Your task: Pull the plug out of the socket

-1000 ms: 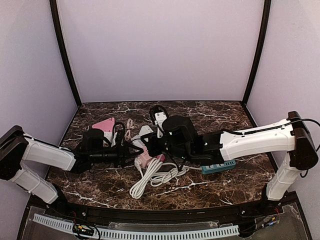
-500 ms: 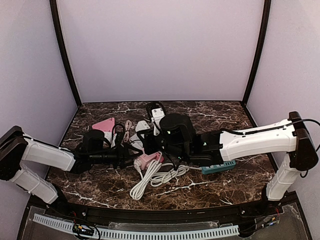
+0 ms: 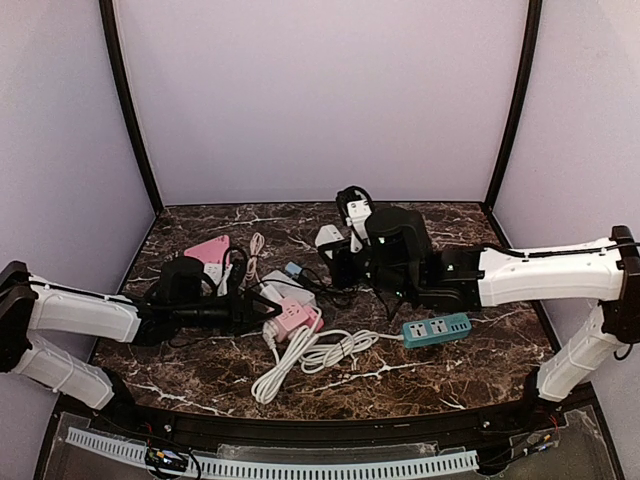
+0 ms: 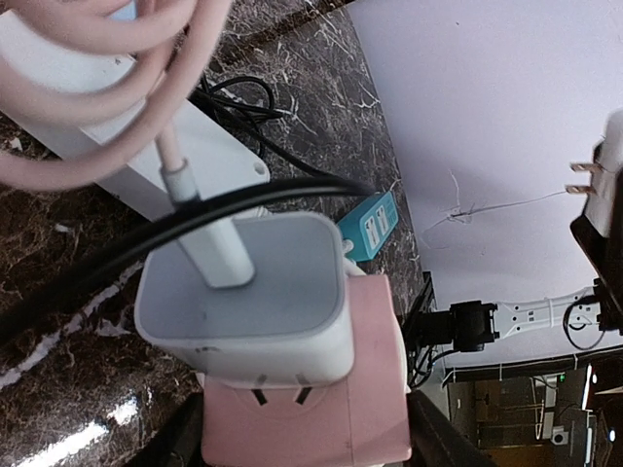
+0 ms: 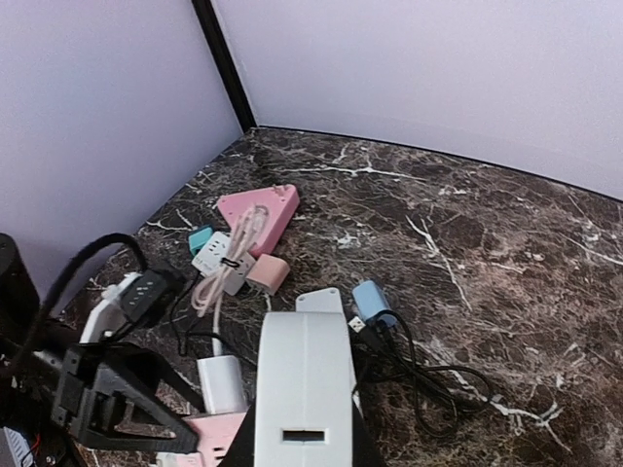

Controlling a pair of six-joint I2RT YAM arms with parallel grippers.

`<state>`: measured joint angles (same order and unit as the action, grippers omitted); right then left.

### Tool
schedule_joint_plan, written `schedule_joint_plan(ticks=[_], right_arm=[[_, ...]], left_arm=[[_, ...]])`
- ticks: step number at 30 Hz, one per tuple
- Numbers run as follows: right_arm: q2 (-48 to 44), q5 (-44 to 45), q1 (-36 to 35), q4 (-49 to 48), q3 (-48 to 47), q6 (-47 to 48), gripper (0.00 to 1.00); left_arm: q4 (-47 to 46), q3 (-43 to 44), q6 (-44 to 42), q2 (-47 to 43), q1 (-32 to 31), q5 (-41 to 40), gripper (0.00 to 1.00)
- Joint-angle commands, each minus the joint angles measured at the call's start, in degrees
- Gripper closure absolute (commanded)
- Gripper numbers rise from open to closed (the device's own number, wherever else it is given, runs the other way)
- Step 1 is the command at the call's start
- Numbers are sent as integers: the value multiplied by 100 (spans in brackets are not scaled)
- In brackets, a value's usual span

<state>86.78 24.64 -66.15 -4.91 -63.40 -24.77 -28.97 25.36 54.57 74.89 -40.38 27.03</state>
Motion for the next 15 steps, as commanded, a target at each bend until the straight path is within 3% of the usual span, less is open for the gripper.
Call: schedule_joint_plan(ticks=[1, 15], right_arm=[[-128, -1075, 729, 320, 385, -422, 100], [617, -3424, 2290, 74, 882, -949, 100]], left_arm=[[-58, 197, -408, -442, -5, 230, 68], [-151, 53, -359, -933, -5, 204, 68]])
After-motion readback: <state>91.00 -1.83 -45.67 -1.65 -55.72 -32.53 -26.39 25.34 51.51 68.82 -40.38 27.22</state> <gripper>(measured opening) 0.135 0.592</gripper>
